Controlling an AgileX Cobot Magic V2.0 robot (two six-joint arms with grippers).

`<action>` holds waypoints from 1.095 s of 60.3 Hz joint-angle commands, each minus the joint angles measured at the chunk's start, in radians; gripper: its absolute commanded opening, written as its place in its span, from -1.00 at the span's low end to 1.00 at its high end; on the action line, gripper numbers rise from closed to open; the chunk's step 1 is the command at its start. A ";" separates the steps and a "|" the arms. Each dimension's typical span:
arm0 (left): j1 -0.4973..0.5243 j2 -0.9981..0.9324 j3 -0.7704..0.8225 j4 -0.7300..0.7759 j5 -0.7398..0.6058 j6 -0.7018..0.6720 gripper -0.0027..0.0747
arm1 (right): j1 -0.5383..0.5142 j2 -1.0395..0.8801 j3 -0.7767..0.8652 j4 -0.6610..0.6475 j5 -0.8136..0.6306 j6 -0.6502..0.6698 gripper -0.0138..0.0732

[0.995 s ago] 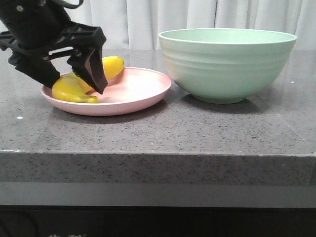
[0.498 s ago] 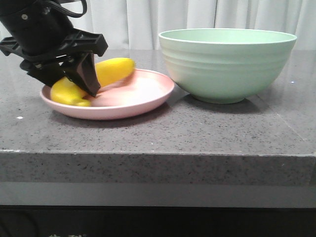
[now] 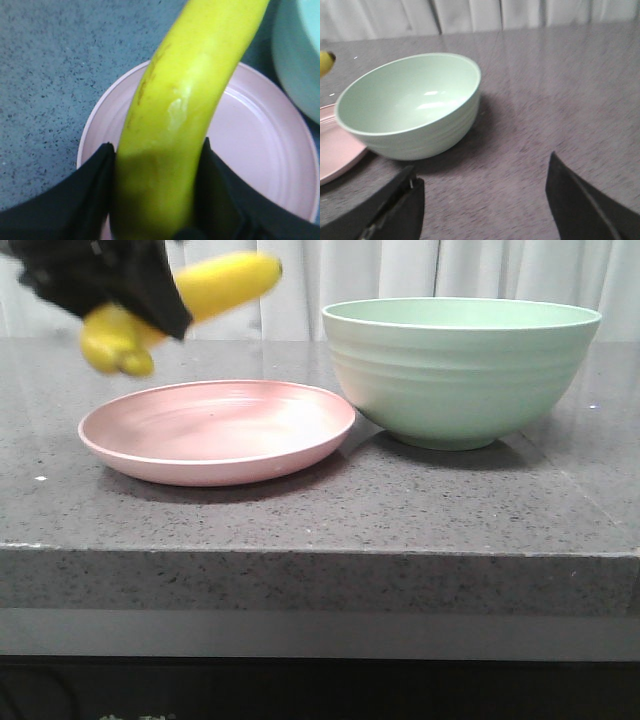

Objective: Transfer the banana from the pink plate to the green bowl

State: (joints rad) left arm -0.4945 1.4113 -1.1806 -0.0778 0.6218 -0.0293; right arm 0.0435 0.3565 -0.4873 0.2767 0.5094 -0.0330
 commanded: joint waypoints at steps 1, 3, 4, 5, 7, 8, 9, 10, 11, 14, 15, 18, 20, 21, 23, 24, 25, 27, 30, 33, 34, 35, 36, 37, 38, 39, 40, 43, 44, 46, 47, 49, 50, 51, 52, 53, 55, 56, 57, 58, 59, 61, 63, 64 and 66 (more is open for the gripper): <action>-0.040 -0.112 -0.028 -0.008 0.006 0.019 -0.76 | -0.004 0.091 -0.081 0.132 -0.015 -0.006 0.54; -0.059 -0.137 -0.023 -0.008 0.021 0.019 -0.76 | -0.004 0.127 -0.097 0.185 -0.002 -0.012 0.54; -0.067 -0.147 -0.021 -0.008 0.023 0.019 -0.76 | -0.004 0.141 -0.109 0.207 0.009 -0.022 0.54; -0.075 -0.157 -0.017 -0.008 0.025 0.019 -0.76 | -0.004 0.163 -0.117 0.242 0.015 -0.032 0.54; -0.096 -0.175 -0.011 -0.008 0.025 0.019 -0.76 | -0.004 0.193 -0.137 0.295 0.030 -0.057 0.54; -0.105 -0.187 -0.005 -0.008 0.023 0.019 -0.76 | -0.003 0.207 -0.145 0.323 0.037 -0.072 0.54; -0.118 -0.195 -0.001 -0.008 0.023 0.019 -0.76 | -0.003 0.221 -0.153 0.352 0.043 -0.098 0.54; -0.127 -0.202 0.003 -0.008 0.021 0.019 -0.76 | -0.002 0.235 -0.160 0.382 0.052 -0.116 0.54; -0.136 -0.212 0.005 -0.008 0.021 0.019 -0.76 | -0.002 0.249 -0.167 0.413 0.058 -0.136 0.54; -0.161 -0.228 0.018 -0.008 0.021 0.019 -0.76 | -0.002 0.297 -0.191 0.531 0.077 -0.200 0.54; -0.169 -0.233 0.020 -0.008 0.021 0.019 -0.76 | -0.002 0.310 -0.198 0.566 0.083 -0.222 0.54; -0.197 -0.245 0.033 -0.012 0.021 0.019 -0.76 | -0.002 0.355 -0.218 0.696 0.108 -0.314 0.54; -0.214 -0.251 0.037 -0.014 0.018 0.019 -0.76 | -0.002 0.380 -0.229 0.772 0.131 -0.363 0.54; -0.221 -0.251 0.041 -0.014 0.016 0.019 -0.76 | -0.002 0.397 -0.236 0.831 0.145 -0.399 0.54; -0.235 -0.253 0.043 -0.014 0.013 0.019 -0.76 | -0.002 0.426 -0.245 0.927 0.168 -0.448 0.54; -0.242 -0.254 0.044 -0.014 0.013 0.019 -0.76 | -0.002 0.438 -0.249 0.965 0.179 -0.472 0.54; -0.252 -0.255 0.047 -0.014 0.013 0.019 -0.76 | -0.002 0.452 -0.253 1.003 0.191 -0.496 0.54; -0.268 -0.255 0.049 -0.016 0.013 0.019 -0.76 | -0.002 0.479 -0.259 1.076 0.217 -0.542 0.54; -0.283 -0.255 0.049 -0.017 0.011 0.019 -0.76 | -0.002 0.528 -0.267 1.193 0.267 -0.614 0.54; -0.301 -0.255 0.049 -0.017 0.008 0.019 -0.76 | -0.002 0.577 -0.275 1.286 0.314 -0.673 0.54; -0.308 -0.255 0.049 -0.017 0.006 0.019 -0.76 | -0.002 0.591 -0.278 1.307 0.325 -0.688 0.54; -0.310 -0.255 0.049 -0.017 0.003 0.019 -0.76 | -0.002 0.605 -0.280 1.327 0.335 -0.701 0.54; -0.315 -0.255 0.049 -0.018 0.001 0.019 -0.76 | -0.002 0.618 -0.283 1.344 0.345 -0.711 0.54; -0.321 -0.255 0.049 -0.018 -0.002 0.019 -0.76 | -0.002 0.630 -0.285 1.360 0.357 -0.723 0.54; -0.322 -0.255 0.049 -0.018 -0.007 0.019 -0.76 | -0.002 0.642 -0.288 1.373 0.365 -0.730 0.54; -0.327 -0.255 0.049 -0.018 -0.011 0.019 -0.76 | -0.002 0.659 -0.290 1.390 0.373 -0.737 0.54; -0.329 -0.255 0.049 -0.018 -0.015 0.019 -0.76 | -0.002 0.669 -0.294 1.399 0.380 -0.741 0.54; -0.334 -0.255 0.049 -0.020 -0.020 0.019 -0.76 | -0.002 0.700 -0.306 1.420 0.400 -0.746 0.54; -0.334 -0.255 0.049 -0.021 -0.022 0.019 -0.76 | -0.002 0.709 -0.309 1.424 0.410 -0.746 0.54; -0.334 -0.255 0.049 -0.023 -0.024 0.019 -0.76 | -0.002 0.733 -0.318 1.430 0.424 -0.746 0.54; -0.334 -0.255 0.049 -0.023 -0.024 0.019 -0.76 | -0.001 0.743 -0.323 1.432 0.431 -0.746 0.54; -0.334 -0.255 0.049 -0.023 -0.024 0.019 -0.76 | 0.003 0.761 -0.336 1.432 0.442 -0.746 0.54; -0.334 -0.255 0.049 -0.023 -0.024 0.019 -0.76 | 0.006 0.770 -0.341 1.432 0.446 -0.746 0.54; -0.334 -0.255 0.049 -0.023 -0.025 0.019 -0.76 | 0.010 0.784 -0.349 1.432 0.450 -0.746 0.54; -0.334 -0.255 0.049 -0.023 -0.027 0.019 -0.76 | 0.014 0.797 -0.357 1.433 0.456 -0.746 0.54; -0.334 -0.255 0.049 -0.023 -0.027 0.019 -0.76 | 0.022 0.806 -0.362 1.433 0.458 -0.746 0.54; -0.334 -0.255 0.049 -0.023 -0.029 0.019 -0.76 | 0.034 0.823 -0.373 1.433 0.465 -0.746 0.54; -0.334 -0.255 0.049 -0.023 -0.032 0.019 -0.76 | 0.041 0.831 -0.379 1.434 0.467 -0.746 0.54; -0.334 -0.255 0.049 -0.023 -0.032 0.019 -0.76 | 0.049 0.844 -0.385 1.434 0.470 -0.746 0.54; -0.334 -0.255 0.049 -0.023 -0.034 0.019 -0.76 | 0.058 0.852 -0.390 1.435 0.472 -0.746 0.54; -0.334 -0.255 0.049 -0.023 -0.034 0.019 -0.76 | 0.067 0.860 -0.399 1.436 0.474 -0.746 0.54; -0.334 -0.255 0.049 -0.023 -0.039 0.019 -0.76 | 0.103 0.880 -0.414 1.439 0.474 -0.746 0.54; -0.334 -0.255 0.049 -0.023 -0.041 0.019 -0.75 | 0.124 0.896 -0.422 1.441 0.469 -0.746 0.54; -0.334 -0.255 0.049 -0.023 -0.043 0.019 -0.75 | 0.134 0.901 -0.426 1.442 0.467 -0.746 0.54; -0.334 -0.255 0.049 -0.023 -0.045 0.019 -0.75 | 0.157 0.915 -0.434 1.443 0.463 -0.746 0.54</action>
State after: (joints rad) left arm -0.8207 1.1857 -1.1016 -0.0858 0.6642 -0.0077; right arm 0.1515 1.2609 -0.8693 1.6468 0.9317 -0.7623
